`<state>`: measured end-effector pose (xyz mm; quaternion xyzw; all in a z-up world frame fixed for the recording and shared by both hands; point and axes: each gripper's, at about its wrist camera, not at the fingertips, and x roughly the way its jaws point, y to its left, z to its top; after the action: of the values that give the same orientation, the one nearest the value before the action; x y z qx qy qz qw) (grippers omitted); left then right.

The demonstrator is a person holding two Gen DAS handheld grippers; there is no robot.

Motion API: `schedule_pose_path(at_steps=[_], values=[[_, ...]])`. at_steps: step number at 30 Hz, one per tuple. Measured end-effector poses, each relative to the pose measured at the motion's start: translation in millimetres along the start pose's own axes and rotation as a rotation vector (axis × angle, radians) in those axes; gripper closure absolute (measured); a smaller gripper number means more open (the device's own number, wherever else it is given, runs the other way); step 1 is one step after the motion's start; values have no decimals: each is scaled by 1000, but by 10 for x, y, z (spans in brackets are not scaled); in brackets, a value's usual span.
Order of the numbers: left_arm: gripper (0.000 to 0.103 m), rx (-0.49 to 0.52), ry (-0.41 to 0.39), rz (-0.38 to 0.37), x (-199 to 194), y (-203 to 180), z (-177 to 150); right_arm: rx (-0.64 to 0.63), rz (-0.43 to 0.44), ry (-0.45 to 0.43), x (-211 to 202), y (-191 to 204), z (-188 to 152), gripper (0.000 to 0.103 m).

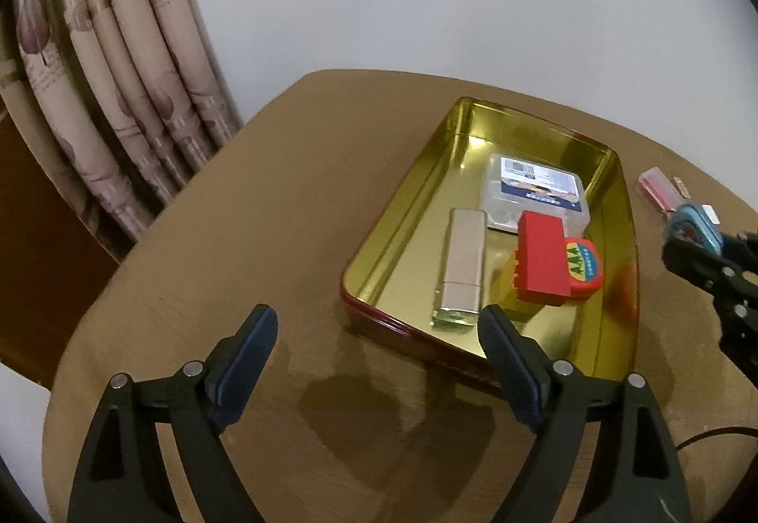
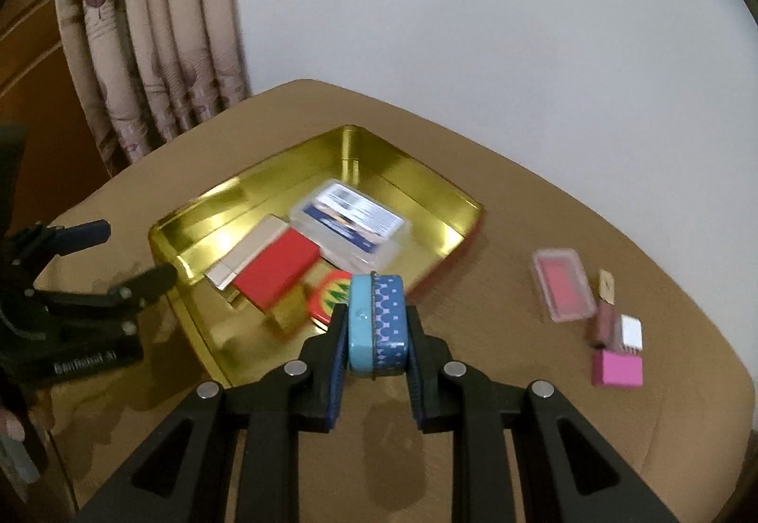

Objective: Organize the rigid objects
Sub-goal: 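Lower the blue keychain tin into the tin and open the right tool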

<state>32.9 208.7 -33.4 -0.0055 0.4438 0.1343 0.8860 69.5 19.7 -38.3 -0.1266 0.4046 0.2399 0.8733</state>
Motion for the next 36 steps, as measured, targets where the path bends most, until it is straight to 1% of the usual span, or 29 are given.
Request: schedule_pose_path(at_steps=[3,5,7,9,15,17,20,25,28,32,33,34,35,36], values=[[18,10,-8,-3,-9,19,7,-51,-16,28,82,155,111,82],[18,-2,-5,-11,-5,46,12,-69,-24,62,173,228,173,81],[18,-20,9,-21,4,73,20,-96,-38,74,237,302,224,82],[18,-32,9,-31,-1,99,31,-149,-68,85,308,386,253,82],[16,-42,6,-29,1,133,57,-209,-93,141,563,535,279,82],[16,-37,12,-27,19,123,53,-199,-91,153,628,524,273,82],[15,-23,13,-18,26,89,47,-111,-16,172,716,440,286,82],[15,-16,11,-11,36,81,40,-97,4,169,789,455,352,82],[14,-20,18,-11,50,91,37,-114,-8,169,834,496,365,81],[14,-21,18,-8,57,85,45,-99,-4,171,834,457,328,81],[14,-24,18,-9,55,86,46,-97,-9,167,835,459,330,79],[14,-23,20,-9,58,87,44,-94,-9,165,828,448,327,72],[14,-23,20,-13,56,85,44,-91,-14,162,808,447,328,68],[14,-22,20,-14,54,79,43,-88,-26,156,786,435,329,59]])
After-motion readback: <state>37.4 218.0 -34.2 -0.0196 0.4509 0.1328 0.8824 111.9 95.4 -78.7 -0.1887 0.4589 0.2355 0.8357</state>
